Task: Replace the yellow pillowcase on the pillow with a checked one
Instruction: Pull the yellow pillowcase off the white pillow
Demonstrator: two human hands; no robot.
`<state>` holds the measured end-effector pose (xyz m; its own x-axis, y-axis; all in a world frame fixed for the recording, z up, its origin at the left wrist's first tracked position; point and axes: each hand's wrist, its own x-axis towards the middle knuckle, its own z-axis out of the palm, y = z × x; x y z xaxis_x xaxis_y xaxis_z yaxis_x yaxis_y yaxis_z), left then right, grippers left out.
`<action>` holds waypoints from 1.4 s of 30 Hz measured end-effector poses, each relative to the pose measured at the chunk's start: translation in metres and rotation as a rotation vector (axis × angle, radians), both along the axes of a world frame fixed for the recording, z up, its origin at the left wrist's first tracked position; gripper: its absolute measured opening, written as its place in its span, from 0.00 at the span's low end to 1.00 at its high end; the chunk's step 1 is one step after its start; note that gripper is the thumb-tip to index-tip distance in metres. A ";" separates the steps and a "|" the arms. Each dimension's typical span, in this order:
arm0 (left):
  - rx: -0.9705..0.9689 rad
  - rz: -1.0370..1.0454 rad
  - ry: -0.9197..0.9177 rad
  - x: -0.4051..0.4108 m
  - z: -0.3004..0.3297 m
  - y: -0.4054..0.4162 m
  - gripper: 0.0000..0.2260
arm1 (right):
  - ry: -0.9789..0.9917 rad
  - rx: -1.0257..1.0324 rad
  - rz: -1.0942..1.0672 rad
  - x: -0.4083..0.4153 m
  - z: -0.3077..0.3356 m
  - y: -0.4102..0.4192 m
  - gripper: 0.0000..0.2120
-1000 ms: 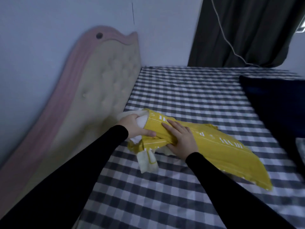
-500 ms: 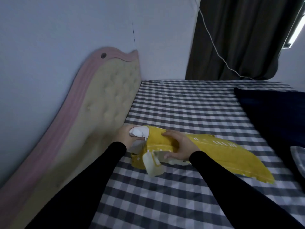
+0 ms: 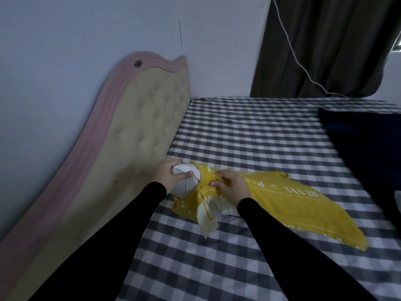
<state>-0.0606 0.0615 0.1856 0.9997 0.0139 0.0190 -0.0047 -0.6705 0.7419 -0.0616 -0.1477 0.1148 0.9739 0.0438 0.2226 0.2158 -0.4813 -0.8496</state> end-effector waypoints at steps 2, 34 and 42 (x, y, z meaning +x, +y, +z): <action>-0.126 0.065 0.013 -0.006 -0.004 -0.005 0.09 | -0.017 0.006 -0.026 -0.003 0.000 0.001 0.11; -0.082 0.362 -0.269 0.010 0.064 -0.012 0.16 | 0.146 -0.569 0.036 -0.035 0.039 -0.046 0.45; 0.863 -0.115 -0.267 -0.022 0.037 -0.028 0.44 | 0.144 -0.557 0.040 -0.015 0.037 -0.039 0.37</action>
<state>-0.0822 0.0337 0.2228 0.9550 -0.2122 0.2072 -0.2056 -0.9772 -0.0529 -0.0769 -0.1866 0.1523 0.9879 0.1535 0.0204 0.1436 -0.8585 -0.4923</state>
